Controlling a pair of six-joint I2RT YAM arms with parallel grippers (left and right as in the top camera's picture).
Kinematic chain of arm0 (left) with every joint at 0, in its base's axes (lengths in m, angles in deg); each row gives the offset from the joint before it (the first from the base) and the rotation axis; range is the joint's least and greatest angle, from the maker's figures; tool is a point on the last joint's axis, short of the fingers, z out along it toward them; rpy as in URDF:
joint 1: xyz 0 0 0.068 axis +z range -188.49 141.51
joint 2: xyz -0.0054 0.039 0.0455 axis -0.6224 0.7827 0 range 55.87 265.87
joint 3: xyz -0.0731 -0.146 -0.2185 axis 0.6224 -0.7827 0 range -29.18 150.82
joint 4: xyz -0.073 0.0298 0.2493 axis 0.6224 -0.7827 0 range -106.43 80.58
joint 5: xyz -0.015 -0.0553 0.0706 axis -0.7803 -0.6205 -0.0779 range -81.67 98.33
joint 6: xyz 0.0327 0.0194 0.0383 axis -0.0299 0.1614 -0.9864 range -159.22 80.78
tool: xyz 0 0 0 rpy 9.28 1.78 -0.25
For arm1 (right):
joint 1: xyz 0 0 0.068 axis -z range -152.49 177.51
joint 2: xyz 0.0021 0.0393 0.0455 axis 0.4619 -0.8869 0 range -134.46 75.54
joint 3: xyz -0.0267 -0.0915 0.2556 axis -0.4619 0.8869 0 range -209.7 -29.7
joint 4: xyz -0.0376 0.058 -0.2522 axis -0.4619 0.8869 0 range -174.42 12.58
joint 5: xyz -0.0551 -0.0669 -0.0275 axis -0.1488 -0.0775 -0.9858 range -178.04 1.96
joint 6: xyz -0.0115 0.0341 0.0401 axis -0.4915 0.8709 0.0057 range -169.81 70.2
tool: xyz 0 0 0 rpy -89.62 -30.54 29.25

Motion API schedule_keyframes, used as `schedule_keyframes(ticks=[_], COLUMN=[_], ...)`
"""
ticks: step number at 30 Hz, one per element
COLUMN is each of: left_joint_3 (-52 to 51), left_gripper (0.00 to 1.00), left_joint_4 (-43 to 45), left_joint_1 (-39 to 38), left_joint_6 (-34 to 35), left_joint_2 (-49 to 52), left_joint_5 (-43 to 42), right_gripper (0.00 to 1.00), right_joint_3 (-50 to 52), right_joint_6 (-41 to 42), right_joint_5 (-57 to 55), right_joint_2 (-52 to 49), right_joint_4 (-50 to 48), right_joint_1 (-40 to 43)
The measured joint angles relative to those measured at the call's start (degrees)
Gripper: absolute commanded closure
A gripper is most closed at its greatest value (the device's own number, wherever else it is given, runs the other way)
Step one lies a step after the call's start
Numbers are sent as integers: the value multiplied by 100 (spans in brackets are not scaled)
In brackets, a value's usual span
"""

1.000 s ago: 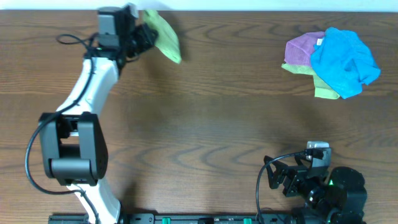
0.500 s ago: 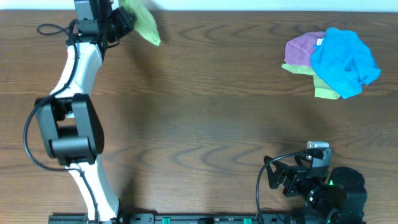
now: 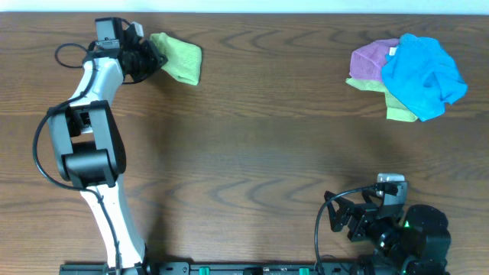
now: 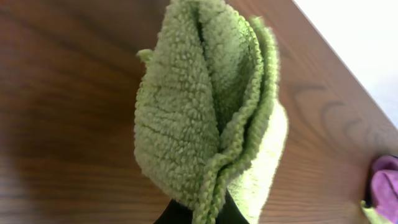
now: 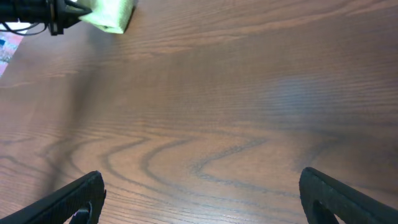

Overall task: Fold the cloth
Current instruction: 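Carry the towel to the upper left and set it down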

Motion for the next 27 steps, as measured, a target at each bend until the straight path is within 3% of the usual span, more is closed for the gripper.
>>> schedule_keyframes(ticks=[8,20,24,27], left_joint_3=[0,2,2,2], left_gripper=[93,20,4,4], left_joint_4=[-334,-505,-627,-743], left_joint_1=[208,236,326,448], left_joint_6=[-354,-555,-560,-560], left_joint_2=[0,0,0,0], left_joint_5=[326,588,603,605], right_gripper=[1,1,1,1], right_joint_3=[0,0,0,0], right_joint_6=[-2,0,0,-2], right_joint_5=[-2,-2,-2,-2], right_joint_2=[0,0,0,0], right_joint_4=[2,2,2,2], right_joint_1=[0,0,0,0])
